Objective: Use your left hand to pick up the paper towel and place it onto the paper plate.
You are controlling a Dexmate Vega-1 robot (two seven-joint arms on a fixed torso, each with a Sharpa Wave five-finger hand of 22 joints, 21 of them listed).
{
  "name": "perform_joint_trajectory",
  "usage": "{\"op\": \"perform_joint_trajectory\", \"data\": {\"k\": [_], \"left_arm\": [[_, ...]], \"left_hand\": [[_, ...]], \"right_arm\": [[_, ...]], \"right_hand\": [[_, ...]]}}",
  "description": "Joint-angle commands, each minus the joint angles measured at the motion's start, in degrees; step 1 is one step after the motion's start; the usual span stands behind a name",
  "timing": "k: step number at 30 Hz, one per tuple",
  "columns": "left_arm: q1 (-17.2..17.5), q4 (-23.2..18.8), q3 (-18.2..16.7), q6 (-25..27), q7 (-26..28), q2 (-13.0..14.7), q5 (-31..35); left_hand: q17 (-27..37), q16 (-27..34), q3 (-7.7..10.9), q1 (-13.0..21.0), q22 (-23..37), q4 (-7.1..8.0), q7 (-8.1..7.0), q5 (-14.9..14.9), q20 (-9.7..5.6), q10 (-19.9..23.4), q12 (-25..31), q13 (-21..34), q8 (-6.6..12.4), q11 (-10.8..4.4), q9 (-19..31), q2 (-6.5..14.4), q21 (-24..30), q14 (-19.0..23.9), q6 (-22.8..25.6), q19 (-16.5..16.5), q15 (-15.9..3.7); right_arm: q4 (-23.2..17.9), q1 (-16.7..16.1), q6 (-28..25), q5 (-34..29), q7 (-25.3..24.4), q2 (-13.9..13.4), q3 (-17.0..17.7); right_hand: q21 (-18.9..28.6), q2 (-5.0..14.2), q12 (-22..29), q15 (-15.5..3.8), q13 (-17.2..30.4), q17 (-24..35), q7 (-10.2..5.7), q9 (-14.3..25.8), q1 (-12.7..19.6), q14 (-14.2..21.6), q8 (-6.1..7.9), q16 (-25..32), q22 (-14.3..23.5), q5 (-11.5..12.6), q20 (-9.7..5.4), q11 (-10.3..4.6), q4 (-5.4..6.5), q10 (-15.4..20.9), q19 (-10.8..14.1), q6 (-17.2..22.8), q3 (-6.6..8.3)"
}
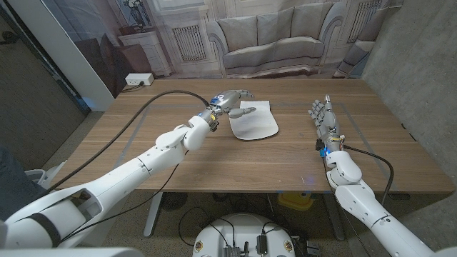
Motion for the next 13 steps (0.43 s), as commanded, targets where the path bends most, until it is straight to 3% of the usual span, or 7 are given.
{"op": "perform_joint_trajectory", "data": {"k": [1,13], "left_arm": [[0.9,-2.9,-2.3,-1.4,0.4,1.7,-0.7],[2.0,-3.4,-4.1,-2.6,1.5,2.3,-1.0]], "left_hand": [[0.1,0.3,-0.05,0.0,0.3,0.03,0.07,0.3,-0.16,0.1,0.3,0.1,0.43,-0.06,-0.1,0.0,0.0,0.0,-0.1,-0.2,-3.48],[0.1,0.5,-0.05,0.1,0.3,-0.13,0.18,0.5,-0.18,0.4,0.6,0.1,0.67,-0.18,-0.1,-0.1,0.2,0.3,0.1,-0.3,-3.65]], "right_arm": [[-0.5,-0.7,0.7,-0.5,-0.6,0.4,0.0],[-1.7,-0.9,-0.1,-1.5,-2.0,0.5,-0.4]], "right_hand": [[-0.3,0.02,0.1,0.14,0.0,0.0,-0.08,0.3,0.5,0.6,0.16,-0.3,0.1,0.0,-0.23,0.2,-0.35,0.6,0.6,0.6,0.06],[-0.4,0.08,0.0,0.14,0.0,0.0,-0.04,0.3,0.5,0.6,0.16,-0.3,0.2,-0.1,-0.2,0.13,-0.39,0.6,0.7,0.6,0.03]]}}
